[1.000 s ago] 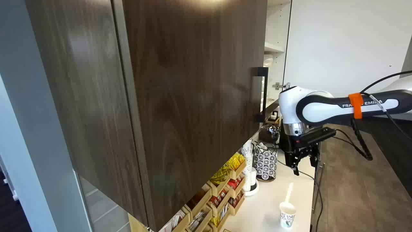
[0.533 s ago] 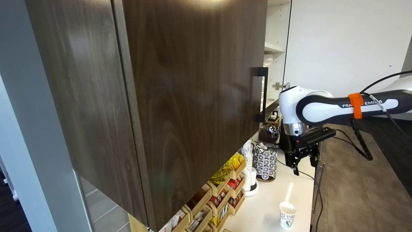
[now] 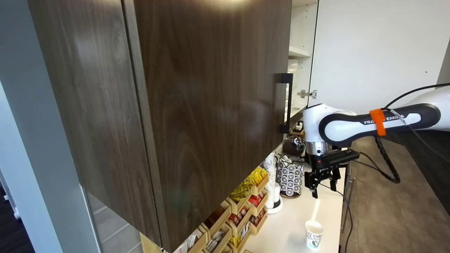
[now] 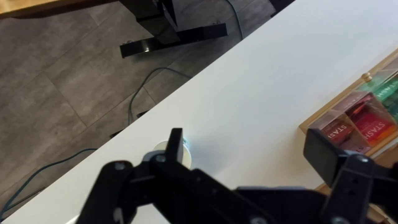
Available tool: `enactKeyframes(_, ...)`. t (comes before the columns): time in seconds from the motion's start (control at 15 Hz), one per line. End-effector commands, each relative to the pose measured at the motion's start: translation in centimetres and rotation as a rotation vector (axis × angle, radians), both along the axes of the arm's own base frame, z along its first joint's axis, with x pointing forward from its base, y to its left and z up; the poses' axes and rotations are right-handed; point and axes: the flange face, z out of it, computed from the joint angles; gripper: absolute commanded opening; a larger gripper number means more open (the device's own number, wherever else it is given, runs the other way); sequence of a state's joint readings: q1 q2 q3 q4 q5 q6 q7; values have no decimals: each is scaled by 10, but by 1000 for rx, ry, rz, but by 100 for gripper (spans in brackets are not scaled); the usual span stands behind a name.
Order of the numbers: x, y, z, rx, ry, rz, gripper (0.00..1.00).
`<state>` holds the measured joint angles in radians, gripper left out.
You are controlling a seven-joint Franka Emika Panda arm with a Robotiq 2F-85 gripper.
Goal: Put paper cup in the bottom shelf of top cabinet
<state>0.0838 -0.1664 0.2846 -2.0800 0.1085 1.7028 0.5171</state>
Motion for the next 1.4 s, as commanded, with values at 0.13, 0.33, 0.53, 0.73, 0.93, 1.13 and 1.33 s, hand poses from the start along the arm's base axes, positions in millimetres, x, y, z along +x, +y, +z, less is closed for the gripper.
enactKeyframes(0.13, 16, -3, -48, 137, -28, 3, 100)
enactKeyframes(0.33, 21, -6, -58, 143, -25, 2, 100)
enactKeyframes(0.53, 19, -3, -50, 146, -40, 8, 100)
enactKeyframes(0.73, 19, -2, -49, 146, -41, 10, 100)
enactKeyframes(0.93, 19, -3, -49, 146, -42, 9, 100)
enactKeyframes(1.13, 16, -15, -58, 108, -12, 28, 100)
enactKeyframes(1.33, 3, -51, -80, 18, -1, 109, 100)
